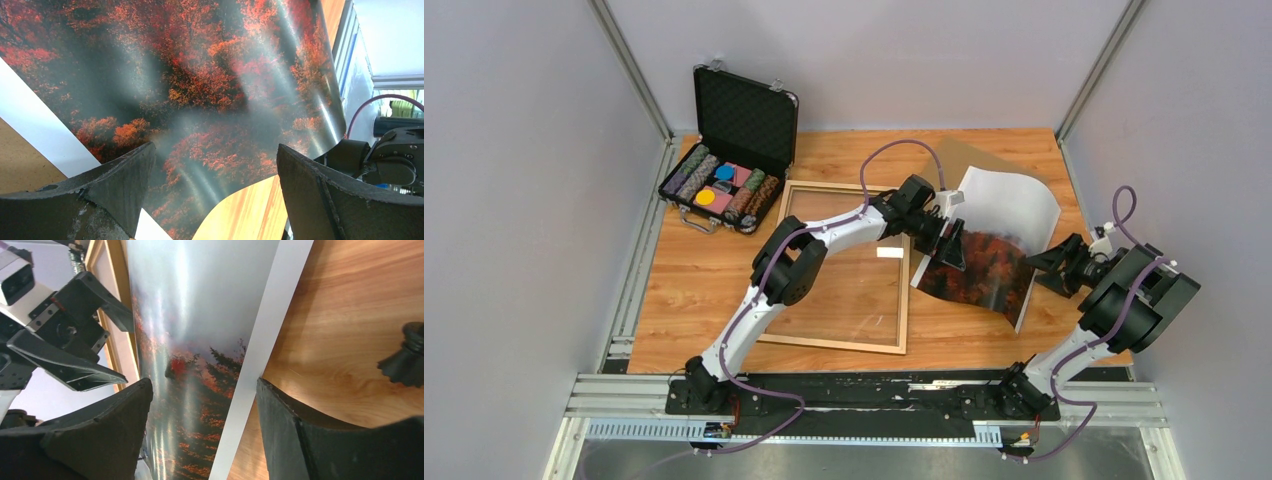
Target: Put the photo into the frame
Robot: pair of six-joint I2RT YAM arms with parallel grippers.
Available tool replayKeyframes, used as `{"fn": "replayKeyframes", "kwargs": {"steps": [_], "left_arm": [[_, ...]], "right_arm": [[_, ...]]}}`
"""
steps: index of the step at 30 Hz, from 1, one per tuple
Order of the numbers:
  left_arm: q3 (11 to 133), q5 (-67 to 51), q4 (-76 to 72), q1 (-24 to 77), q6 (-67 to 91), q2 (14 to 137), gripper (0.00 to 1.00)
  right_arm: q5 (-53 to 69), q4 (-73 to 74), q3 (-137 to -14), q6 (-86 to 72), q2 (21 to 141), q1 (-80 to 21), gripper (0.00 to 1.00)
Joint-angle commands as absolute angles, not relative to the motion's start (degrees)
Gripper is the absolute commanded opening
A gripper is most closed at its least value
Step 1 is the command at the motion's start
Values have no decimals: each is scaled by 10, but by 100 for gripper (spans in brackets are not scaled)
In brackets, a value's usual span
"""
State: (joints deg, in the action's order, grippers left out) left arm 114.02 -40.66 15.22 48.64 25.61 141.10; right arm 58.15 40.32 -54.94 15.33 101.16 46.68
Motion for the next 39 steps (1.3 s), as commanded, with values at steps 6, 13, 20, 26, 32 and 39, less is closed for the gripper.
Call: {"fn": "replayKeyframes", "kwargs": {"steps": [6, 13, 20, 26, 32, 39], "left_arm": [[1116, -395, 196, 494, 254, 1412, 100], [1111, -394, 195, 494, 251, 1408, 100], [1108, -393, 194, 494, 248, 1403, 100], [1107, -392, 195, 494, 247, 1400, 100], [1110, -390, 197, 494, 246, 1397, 100], [1110, -390, 197, 493, 245, 1392, 100]], "right_arm": [[719, 423, -580, 190, 991, 464, 73], [782, 435, -588, 199, 1006, 464, 71], [821, 445, -587, 212, 999, 461, 69], [847, 486, -589, 266, 984, 453, 68], [871, 535, -599, 324, 986, 444, 67], [893, 624, -632, 407, 1005, 434, 65]]}}
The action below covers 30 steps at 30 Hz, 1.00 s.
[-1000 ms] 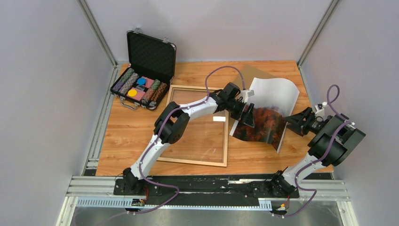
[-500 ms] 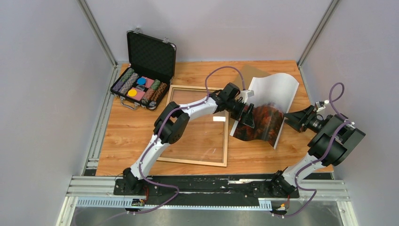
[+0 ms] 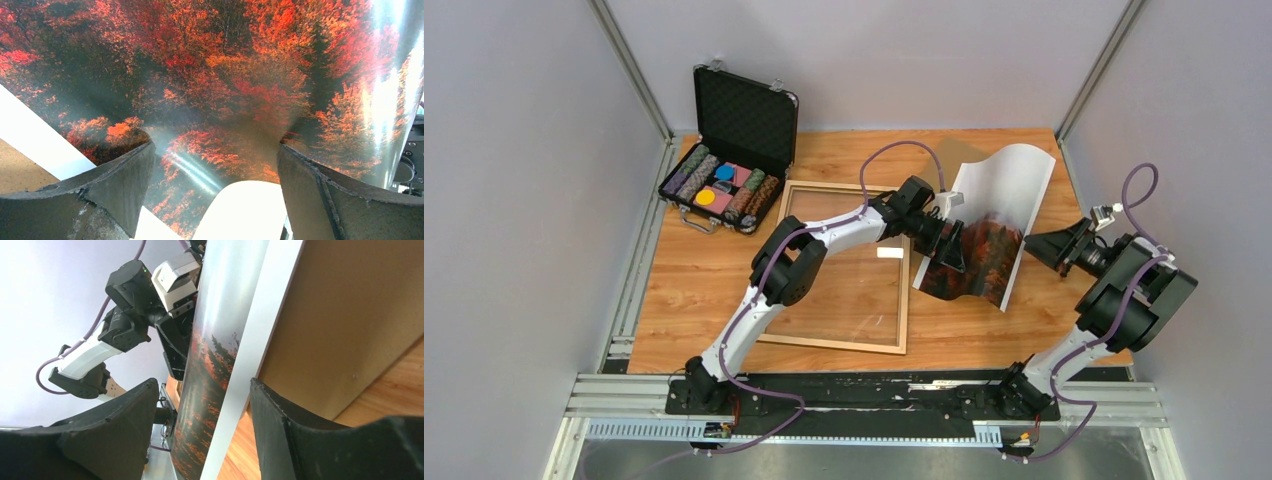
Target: Put the photo into the frame
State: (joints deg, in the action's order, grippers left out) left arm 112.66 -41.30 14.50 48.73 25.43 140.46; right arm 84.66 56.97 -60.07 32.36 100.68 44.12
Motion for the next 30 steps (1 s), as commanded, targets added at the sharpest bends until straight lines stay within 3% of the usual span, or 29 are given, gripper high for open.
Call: {"fn": "replayKeyframes", "kwargs": {"steps": [1, 11, 30], "left_arm": [[1110, -390, 197, 493, 246, 1392, 100], [1111, -390, 199, 493, 244, 1390, 100], [1109, -384, 204, 494, 238, 1387, 100]], "right_arm": [[893, 627, -634, 410, 1007, 434, 65], [863, 600, -643, 392, 1016, 429, 63], [924, 610, -645, 394, 1000, 385, 58]]}}
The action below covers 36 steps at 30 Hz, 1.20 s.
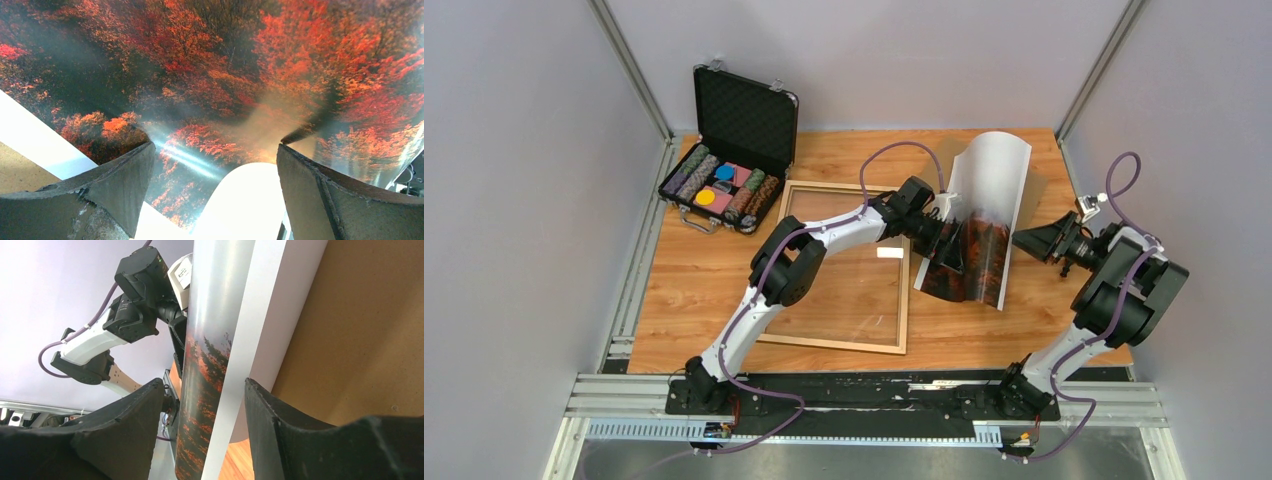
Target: Put the photo into the frame
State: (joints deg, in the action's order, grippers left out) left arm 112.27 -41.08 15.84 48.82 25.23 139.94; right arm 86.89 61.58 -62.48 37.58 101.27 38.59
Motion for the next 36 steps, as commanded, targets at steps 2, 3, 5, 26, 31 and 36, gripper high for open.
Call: {"fn": "replayKeyframes", "kwargs": {"steps": [2, 3, 5, 26, 31, 36], "left_arm": [[1110, -383, 205, 494, 238, 1388, 100], [1109, -384, 204, 494, 238, 1388, 100], [1111, -383, 205, 493, 237, 1389, 100], [1111, -375, 211, 494, 231, 1389, 100], [1111, -371, 213, 493, 230, 1387, 100], [1110, -373, 213, 493, 230, 1386, 100]], "right_arm": [[931, 622, -648, 401, 1005, 383, 58], [933, 634, -652, 412, 1009, 381, 58], [940, 675, -663, 450, 1021, 378, 58], [969, 881, -722, 626, 1047, 353, 54], [974, 881, -729, 594, 1011, 344, 58], [980, 881, -728, 581, 999, 328, 58]]}}
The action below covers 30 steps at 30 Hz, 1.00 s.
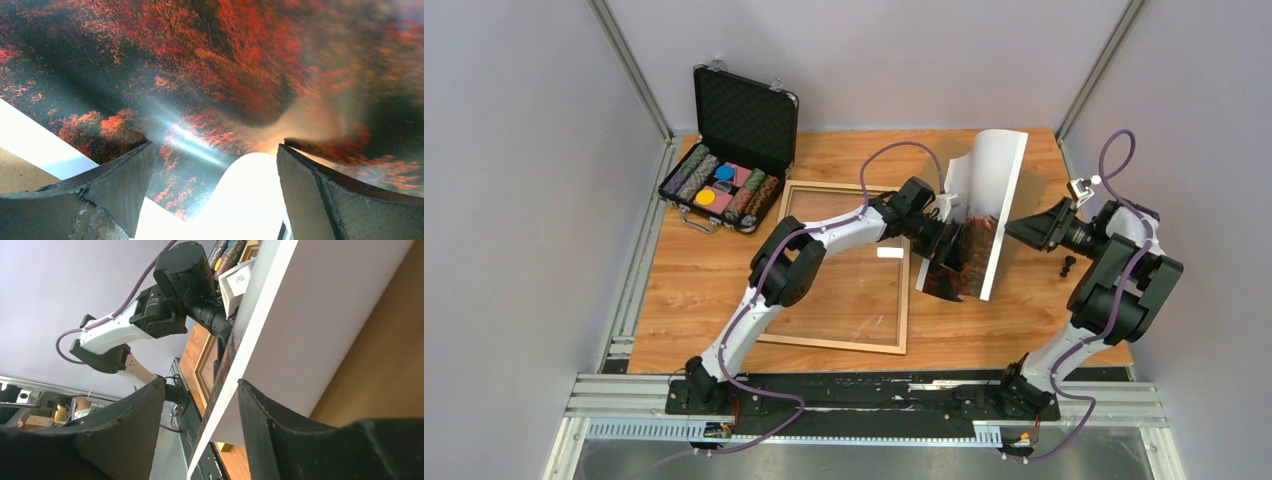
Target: Put the photo into the frame
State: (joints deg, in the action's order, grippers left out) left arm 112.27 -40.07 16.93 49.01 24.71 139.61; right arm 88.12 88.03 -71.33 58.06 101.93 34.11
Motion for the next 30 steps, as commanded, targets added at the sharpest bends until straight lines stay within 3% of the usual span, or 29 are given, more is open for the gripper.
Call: {"fn": "replayKeyframes", "kwargs": {"steps": [1, 15, 20, 22, 24, 26, 30], "left_arm": [[1109, -372, 213, 494, 230, 1385, 100], [1106, -372, 210, 494, 231, 1382, 100], [1105, -370, 211, 494, 231, 1381, 100], [1103, -367, 212, 493, 230, 1379, 100], [1103, -365, 212, 494, 228, 1377, 100], [1103, -363, 214, 494, 227, 1376, 100], [1105, -360, 217, 494, 227, 1375, 100]], "right_arm": [[982, 881, -729, 581, 1000, 326, 58], [981, 881, -754, 595, 1056, 295, 56], [944, 861, -784, 604, 1115, 336, 52], [900, 756, -778, 498, 1117, 362, 51], [795, 506, -689, 285, 1048, 381, 51], [690, 327, -606, 207, 972, 380, 53], [641, 306, -594, 189, 945, 375, 56]]}}
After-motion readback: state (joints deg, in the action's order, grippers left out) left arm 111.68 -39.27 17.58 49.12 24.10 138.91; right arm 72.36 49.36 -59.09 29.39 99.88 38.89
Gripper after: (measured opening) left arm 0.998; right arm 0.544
